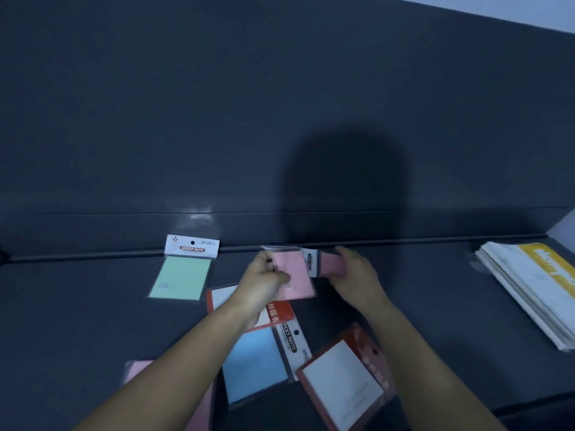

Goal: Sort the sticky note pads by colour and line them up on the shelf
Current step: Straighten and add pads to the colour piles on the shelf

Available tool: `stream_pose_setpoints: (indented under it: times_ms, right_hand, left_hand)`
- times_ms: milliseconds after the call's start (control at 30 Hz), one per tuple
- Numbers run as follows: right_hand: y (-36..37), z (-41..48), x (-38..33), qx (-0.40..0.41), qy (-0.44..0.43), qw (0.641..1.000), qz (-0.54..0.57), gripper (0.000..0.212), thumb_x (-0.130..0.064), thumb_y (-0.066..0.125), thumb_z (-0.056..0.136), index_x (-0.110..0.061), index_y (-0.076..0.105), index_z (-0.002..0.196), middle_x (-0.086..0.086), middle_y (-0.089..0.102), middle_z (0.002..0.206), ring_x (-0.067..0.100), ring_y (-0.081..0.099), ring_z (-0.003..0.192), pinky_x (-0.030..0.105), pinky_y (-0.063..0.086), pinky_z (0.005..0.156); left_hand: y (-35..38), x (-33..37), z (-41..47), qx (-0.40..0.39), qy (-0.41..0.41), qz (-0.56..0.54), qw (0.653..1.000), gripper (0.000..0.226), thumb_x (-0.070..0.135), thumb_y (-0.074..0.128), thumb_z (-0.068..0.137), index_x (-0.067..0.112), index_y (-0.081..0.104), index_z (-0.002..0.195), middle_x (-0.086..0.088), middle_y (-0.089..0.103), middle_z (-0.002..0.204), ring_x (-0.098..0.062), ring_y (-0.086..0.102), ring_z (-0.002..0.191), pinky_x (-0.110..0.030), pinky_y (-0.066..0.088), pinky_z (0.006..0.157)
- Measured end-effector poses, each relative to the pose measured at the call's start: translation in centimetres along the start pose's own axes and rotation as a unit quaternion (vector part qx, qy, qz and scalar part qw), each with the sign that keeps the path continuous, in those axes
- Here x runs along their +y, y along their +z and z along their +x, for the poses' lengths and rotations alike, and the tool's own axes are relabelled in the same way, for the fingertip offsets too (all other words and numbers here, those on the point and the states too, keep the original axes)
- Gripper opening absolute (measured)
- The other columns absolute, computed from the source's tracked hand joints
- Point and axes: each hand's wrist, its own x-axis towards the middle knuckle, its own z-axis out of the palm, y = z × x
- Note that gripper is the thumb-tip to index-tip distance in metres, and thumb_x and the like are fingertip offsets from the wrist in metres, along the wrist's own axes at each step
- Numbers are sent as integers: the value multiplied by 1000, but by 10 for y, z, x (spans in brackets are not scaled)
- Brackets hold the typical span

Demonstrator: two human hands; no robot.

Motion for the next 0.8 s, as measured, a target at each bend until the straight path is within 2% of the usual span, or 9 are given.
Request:
stream_pose_setpoints:
  times_ms: [67, 167, 300, 400, 500, 633, 733, 800]
  right_hand:
    - [3, 2, 7, -37, -6, 998, -56, 60, -19, 60, 86, -12, 36, 141, 12, 44, 140, 26, 37, 131, 40, 29, 110]
    - [10, 2, 13, -16, -9, 998, -57, 61, -25, 59, 88, -14, 34, 142, 8, 42, 142, 27, 33, 132, 39, 29, 108]
    - [10, 2, 8, 20, 9, 997, -73, 59, -34, 67, 79, -14, 49, 131, 11, 49, 125, 30, 42, 119, 37, 34, 96]
    - [9, -4, -6, 41, -3, 998, 41, 40, -25, 72, 70, -4, 60, 103, 8, 43, 101, 32, 54, 95, 33, 44, 74]
    - [7, -8, -34, 4, 5, 985, 171, 43, -24, 77, 66, -10, 54, 100, 2, 45, 100, 18, 56, 76, 31, 49, 64]
    - [19, -26, -80, -82, -18, 940, 331, 50, -23, 83, 63, -19, 45, 95, -7, 60, 88, 7, 61, 77, 24, 48, 58]
    - [38, -46, -112, -125, -41, 917, 377, 41, -14, 79, 70, -22, 44, 90, 2, 66, 97, 17, 64, 84, 26, 49, 60]
    - [49, -61, -134, -154, -47, 898, 410, 32, -10, 73, 77, -22, 49, 95, 6, 67, 101, 21, 64, 79, 20, 43, 47]
  left_hand:
    - [-5, -3, -3, 17, -5, -4, 1000, 17, -2, 49, 91, 14, 51, 96, -16, 61, 103, -27, 59, 94, -47, 48, 90]
    - [-7, -9, -5, 51, -7, -47, 998, 12, 6, 46, 96, 15, 52, 90, -8, 62, 87, -20, 58, 76, -33, 48, 70]
    - [-10, -10, -15, 90, 1, -46, 995, 13, 8, 43, 98, 13, 53, 93, -9, 62, 86, -22, 53, 75, -28, 39, 60]
    - [-19, -7, -24, 135, 2, -36, 990, 16, 10, 45, 97, 18, 53, 85, -2, 59, 69, -17, 49, 61, -25, 35, 57]
    - [-36, -2, -36, 187, 21, -65, 980, 16, 6, 46, 94, 17, 51, 83, -4, 60, 72, -19, 54, 62, -25, 42, 58]
    - [-66, -3, -59, 241, 49, -112, 963, 17, 2, 47, 91, 14, 56, 84, 2, 67, 64, -10, 63, 53, -20, 49, 48]
    - [-93, -8, -81, 275, 65, -115, 952, 14, 4, 49, 91, 14, 58, 87, 0, 70, 72, -12, 65, 59, -24, 52, 55]
    - [-111, -12, -96, 296, 78, -125, 944, 13, 5, 49, 92, 13, 59, 87, -5, 68, 77, -17, 64, 63, -29, 52, 62]
